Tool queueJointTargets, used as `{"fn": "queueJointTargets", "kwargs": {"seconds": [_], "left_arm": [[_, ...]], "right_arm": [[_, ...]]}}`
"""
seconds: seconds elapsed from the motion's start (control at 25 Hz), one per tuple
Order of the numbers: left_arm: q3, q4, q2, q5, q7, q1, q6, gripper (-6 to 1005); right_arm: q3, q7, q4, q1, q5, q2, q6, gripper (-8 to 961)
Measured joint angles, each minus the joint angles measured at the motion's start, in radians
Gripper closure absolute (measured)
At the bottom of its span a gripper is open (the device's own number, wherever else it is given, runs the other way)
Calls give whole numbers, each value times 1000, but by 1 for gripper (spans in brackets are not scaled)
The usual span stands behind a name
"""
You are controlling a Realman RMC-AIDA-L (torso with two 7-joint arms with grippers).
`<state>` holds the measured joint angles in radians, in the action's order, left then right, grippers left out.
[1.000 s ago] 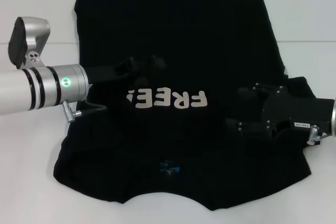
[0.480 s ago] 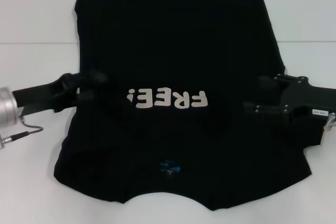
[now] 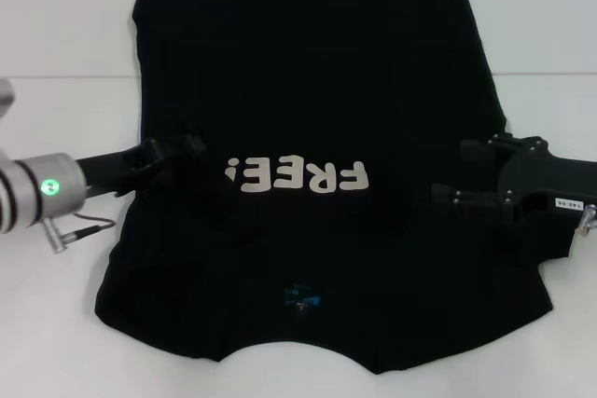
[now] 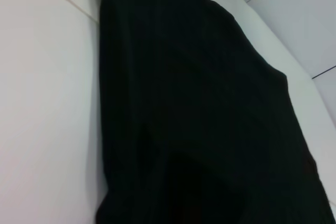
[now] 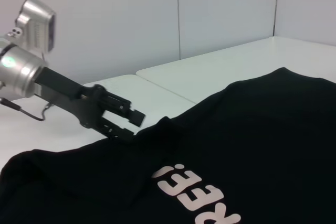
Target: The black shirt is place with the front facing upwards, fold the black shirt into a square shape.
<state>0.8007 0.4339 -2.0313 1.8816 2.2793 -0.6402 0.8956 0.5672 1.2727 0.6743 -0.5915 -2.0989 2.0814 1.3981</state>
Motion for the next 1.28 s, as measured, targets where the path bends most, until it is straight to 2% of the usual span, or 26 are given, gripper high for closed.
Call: {"fn": "queueJointTargets", "kwargs": {"seconds": [0.2, 0.28, 0.44, 0.56, 0.68, 0.84, 0.96, 1.04, 1.16, 1.28], "left_arm": [[12, 0, -30, 9, -1, -25, -73, 202], [12, -1, -34, 7, 3, -32, -74, 202], [2, -16, -38, -5, 9, -56, -11, 203], [-2, -34, -42, -46, 4, -75, 91, 204], [-2, -41, -38, -72, -1, -79, 196, 205], [-2, -26, -10, -75, -119, -43, 317, 206], [-9, -4, 18, -79, -301, 9, 414, 206], [-22, 32, 22, -77, -396, 54, 462, 205], [-23, 95, 22, -55, -509, 106, 532, 204], [-29, 130, 23, -28, -645, 138, 639, 204]], "right_arm": [[6, -1, 1, 8, -2, 2, 0, 69], [6, -2, 1, 11, -2, 2, 1, 69], [7, -2, 1, 13, -3, 2, 1, 69], [7, -2, 1, 13, -3, 2, 1, 69], [5, -1, 1, 13, -3, 2, 0, 69], [-1, 20, 1, 16, -3, -1, -6, 69], [2, 141, 33, 23, -15, -16, -7, 69], [7, 287, 107, 27, -65, -26, -6, 69], [12, 598, 260, 13, -238, -35, 6, 68], [14, 841, 376, -31, -437, -45, 49, 68]]}}
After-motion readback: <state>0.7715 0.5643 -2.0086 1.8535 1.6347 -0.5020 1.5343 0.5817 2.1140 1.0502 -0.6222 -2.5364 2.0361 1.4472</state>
